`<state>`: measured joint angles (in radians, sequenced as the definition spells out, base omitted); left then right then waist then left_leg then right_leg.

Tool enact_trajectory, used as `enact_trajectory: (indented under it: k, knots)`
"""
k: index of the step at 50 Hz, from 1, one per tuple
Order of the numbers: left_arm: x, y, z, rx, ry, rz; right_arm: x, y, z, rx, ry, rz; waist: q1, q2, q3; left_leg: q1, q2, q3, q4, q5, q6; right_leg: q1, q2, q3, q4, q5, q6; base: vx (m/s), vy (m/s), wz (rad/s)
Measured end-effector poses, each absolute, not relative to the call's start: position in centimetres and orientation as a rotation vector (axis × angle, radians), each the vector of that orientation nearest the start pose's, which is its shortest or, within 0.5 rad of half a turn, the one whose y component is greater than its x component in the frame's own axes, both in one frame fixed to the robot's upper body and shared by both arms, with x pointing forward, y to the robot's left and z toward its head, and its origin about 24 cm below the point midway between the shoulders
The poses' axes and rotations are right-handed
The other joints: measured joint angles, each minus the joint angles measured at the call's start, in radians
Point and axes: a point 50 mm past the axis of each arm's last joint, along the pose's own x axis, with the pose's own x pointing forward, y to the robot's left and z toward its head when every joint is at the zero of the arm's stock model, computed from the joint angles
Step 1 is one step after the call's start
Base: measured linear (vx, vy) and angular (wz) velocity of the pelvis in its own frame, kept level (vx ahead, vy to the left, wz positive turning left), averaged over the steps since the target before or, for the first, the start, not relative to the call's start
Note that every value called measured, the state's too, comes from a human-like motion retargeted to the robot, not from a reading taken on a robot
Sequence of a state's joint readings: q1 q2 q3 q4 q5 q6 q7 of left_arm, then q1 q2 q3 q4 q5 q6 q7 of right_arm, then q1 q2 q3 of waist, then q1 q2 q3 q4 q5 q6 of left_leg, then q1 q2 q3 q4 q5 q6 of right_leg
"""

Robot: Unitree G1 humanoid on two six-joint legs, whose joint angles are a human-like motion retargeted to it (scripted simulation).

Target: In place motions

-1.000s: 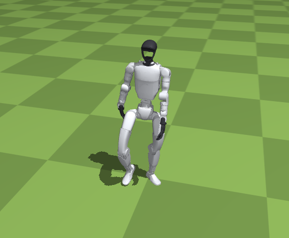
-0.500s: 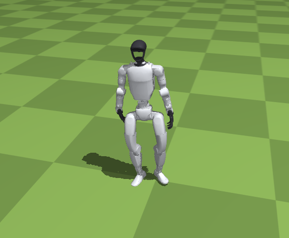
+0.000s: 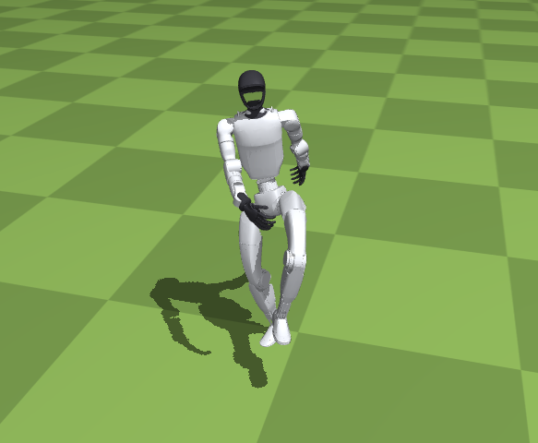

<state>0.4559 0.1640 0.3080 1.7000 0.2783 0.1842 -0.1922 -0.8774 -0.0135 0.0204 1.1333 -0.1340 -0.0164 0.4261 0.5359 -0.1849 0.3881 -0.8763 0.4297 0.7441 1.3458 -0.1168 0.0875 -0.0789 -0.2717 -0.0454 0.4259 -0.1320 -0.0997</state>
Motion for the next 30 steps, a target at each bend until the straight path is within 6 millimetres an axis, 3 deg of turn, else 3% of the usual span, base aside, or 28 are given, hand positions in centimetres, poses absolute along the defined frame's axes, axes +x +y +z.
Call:
enact_trajectory:
  k: [5,9,13,20,22,25,30]
  knots:
    - [-18.3,18.8,-13.2,-0.263,2.137,0.265,35.7,-7.5,2.2,-0.194,0.397,0.647,-0.085,0.032,-0.118,0.053,-0.02,-0.121,0.084,-0.065,0.122,0.026,0.063,-0.113,-0.071,0.007,0.001,0.08,-0.03,1.03]
    - [-15.9,19.0,-14.3,-0.306,2.039,0.312,33.1,-8.6,-1.9,-0.241,0.528,0.636,-0.164,0.066,-0.201,0.158,-0.059,-0.244,0.059,-0.102,0.148,0.051,0.108,-0.185,-0.138,0.029,0.016,0.09,0.02,0.98]
    - [-14.0,19.5,-15.1,-0.294,1.964,0.333,29.1,-9.7,-6.5,-0.266,0.699,0.647,-0.273,0.084,-0.273,0.336,-0.148,-0.309,-0.12,-0.127,0.147,0.08,0.119,-0.278,-0.202,0.046,0.04,0.12,0.07,1.06]
    - [-12.1,20.8,-15.7,-0.225,1.911,0.372,20.7,-11.5,-12.8,-0.264,0.994,0.656,-0.436,0.116,-0.355,0.671,-0.331,-0.4,-0.713,-0.041,0.029,0.108,0.144,-0.367,-0.263,0.052,0.071,0.11,0.1,0.66]
    - [-11.5,21.3,-15.8,-0.205,1.892,0.386,18.7,-12.2,-13.9,-0.283,1.058,0.661,-0.476,0.143,-0.37,0.764,-0.332,-0.378,-0.902,-0.016,-0.023,0.111,0.171,-0.393,-0.278,0.051,0.078,0.07,0.14,0.61]
    - [-10.7,21.9,-15.9,-0.183,1.865,0.406,16.2,-13.4,-15.0,-0.321,1.139,0.674,-0.517,0.183,-0.387,0.87,-0.329,-0.342,-1.116,-0.077,-0.12,0.116,0.218,-0.418,-0.296,0.049,0.085,0.06,0.16,0.4]
    - [-8.7,21.9,-16.4,-0.159,1.822,0.381,12.6,-15.6,-16.3,-0.402,1.242,0.688,-0.587,0.213,-0.417,0.889,-0.336,-0.329,-1.241,-0.091,-0.151,0.11,0.232,-0.461,-0.326,0.062,0.109,0.04,0.19,0.45]
